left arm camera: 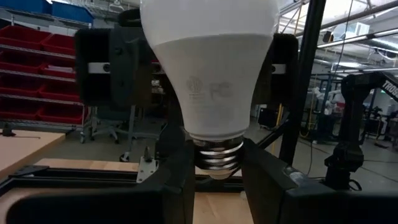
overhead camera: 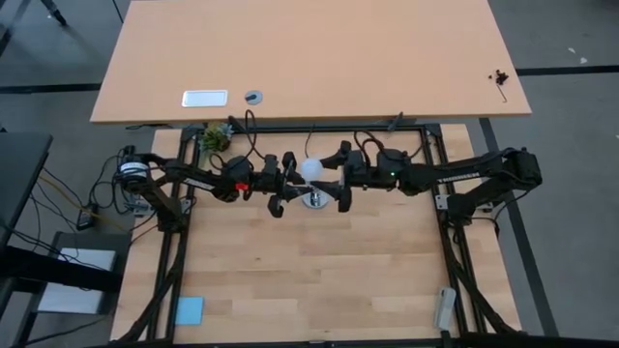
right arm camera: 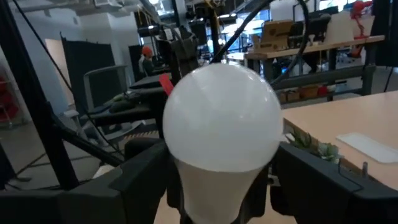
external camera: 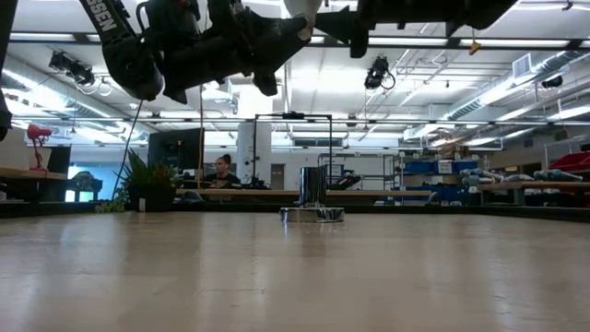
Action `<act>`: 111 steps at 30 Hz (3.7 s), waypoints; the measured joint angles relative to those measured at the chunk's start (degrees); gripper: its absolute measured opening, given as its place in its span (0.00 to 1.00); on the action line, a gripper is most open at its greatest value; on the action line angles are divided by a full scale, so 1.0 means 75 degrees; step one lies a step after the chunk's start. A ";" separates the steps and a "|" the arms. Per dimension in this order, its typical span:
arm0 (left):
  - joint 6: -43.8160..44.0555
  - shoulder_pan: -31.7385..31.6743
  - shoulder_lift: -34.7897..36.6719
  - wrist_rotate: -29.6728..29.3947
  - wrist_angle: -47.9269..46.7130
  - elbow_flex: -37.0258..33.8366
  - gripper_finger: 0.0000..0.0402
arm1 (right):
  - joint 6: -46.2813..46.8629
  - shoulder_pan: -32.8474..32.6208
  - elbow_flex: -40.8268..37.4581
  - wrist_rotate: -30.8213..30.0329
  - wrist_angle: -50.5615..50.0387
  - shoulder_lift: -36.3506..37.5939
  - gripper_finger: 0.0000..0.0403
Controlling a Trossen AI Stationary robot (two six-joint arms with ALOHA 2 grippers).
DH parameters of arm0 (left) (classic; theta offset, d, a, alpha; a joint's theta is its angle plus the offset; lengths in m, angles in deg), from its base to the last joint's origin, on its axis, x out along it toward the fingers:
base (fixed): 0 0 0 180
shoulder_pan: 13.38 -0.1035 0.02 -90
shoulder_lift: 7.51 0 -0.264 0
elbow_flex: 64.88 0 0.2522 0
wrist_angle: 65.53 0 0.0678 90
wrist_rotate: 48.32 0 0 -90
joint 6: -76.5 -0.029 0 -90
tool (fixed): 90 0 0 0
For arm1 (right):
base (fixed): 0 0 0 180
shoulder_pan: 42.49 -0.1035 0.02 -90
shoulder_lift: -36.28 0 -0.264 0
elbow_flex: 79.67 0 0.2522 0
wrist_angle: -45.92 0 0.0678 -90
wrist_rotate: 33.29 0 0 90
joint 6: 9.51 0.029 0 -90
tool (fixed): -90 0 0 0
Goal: Screw lightbulb
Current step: Insert the white lightbulb into the silver lamp
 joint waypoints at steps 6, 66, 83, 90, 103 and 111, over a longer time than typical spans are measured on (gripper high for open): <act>-0.0012 0.0094 0.0000 0.0046 -0.0063 0.0060 0.26 | -0.0011 -0.0002 0.0393 0.0076 -0.0342 -0.0417 0.73; -0.1537 -0.0179 -0.0006 -0.3157 -0.4887 -0.0016 0.07 | -0.0292 0.0236 -0.1388 -0.0915 0.0370 -0.0017 0.42; -0.1536 -0.0182 -0.0006 -0.3669 -0.4662 -0.0465 0.01 | -0.0376 0.0245 -0.2000 -0.1632 0.5660 -0.3833 0.41; -0.1501 -0.0182 -0.0006 -0.3485 -0.4662 -0.0465 0.01 | 0.0057 0.0431 -0.2000 -0.1835 0.6382 -0.4585 0.41; -0.1495 -0.0182 -0.0009 -0.3475 -0.4506 -0.0459 0.01 | 0.0008 0.0557 -0.1708 -0.1686 0.6250 -0.5019 0.41; -0.1486 -0.0338 -0.0009 -0.3784 -0.4242 -0.0459 0.01 | -0.0158 0.0562 -0.1708 -0.1634 0.5976 -0.5019 0.41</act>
